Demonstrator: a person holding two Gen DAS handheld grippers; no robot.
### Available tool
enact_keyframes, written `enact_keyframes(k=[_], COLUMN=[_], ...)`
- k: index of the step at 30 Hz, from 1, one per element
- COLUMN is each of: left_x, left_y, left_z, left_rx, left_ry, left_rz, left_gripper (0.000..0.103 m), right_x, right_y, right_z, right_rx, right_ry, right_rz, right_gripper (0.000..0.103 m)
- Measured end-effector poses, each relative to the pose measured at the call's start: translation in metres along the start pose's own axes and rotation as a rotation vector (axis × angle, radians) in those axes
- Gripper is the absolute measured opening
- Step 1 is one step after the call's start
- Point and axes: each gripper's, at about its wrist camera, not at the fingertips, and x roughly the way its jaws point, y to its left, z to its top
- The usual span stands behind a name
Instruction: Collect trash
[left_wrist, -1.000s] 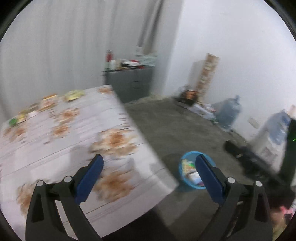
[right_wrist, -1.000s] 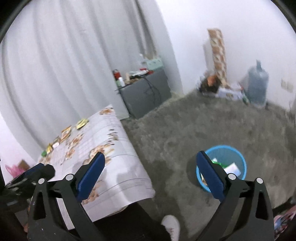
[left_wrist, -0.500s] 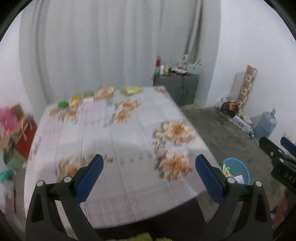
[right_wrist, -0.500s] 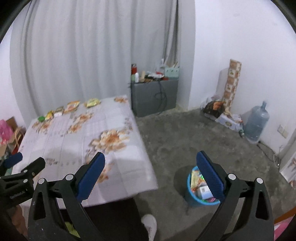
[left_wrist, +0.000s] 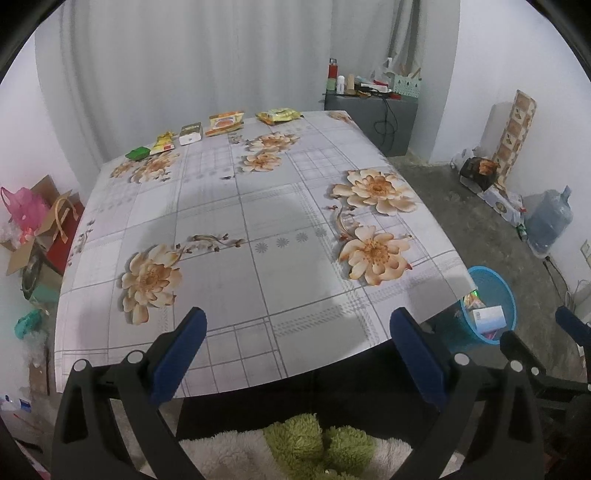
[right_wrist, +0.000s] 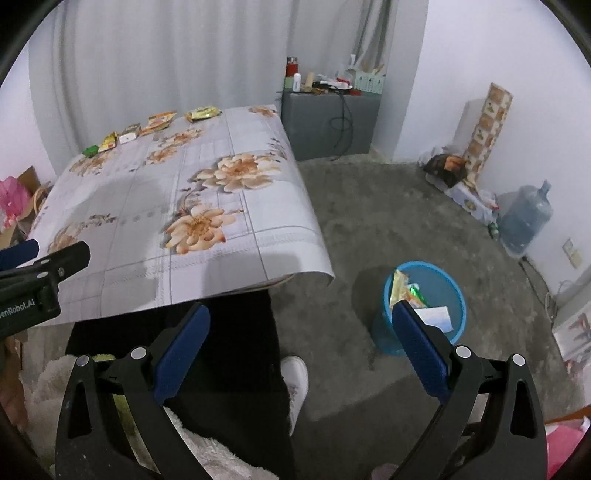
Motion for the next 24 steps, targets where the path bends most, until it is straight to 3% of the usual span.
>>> enact_keyframes(k=[24], left_x=[0.008], left_y=[-0.015], left_z=[0.006], left_rx=[0.055], left_ry=[0.025], left_rz=[0.042], left_gripper=[0.097], right_x=[0.01], right_y=[-0.022], right_z=[-0.006], right_rx=[0.041], right_ry=[0.02], right_rz=[-0.062], right_gripper=[0.095])
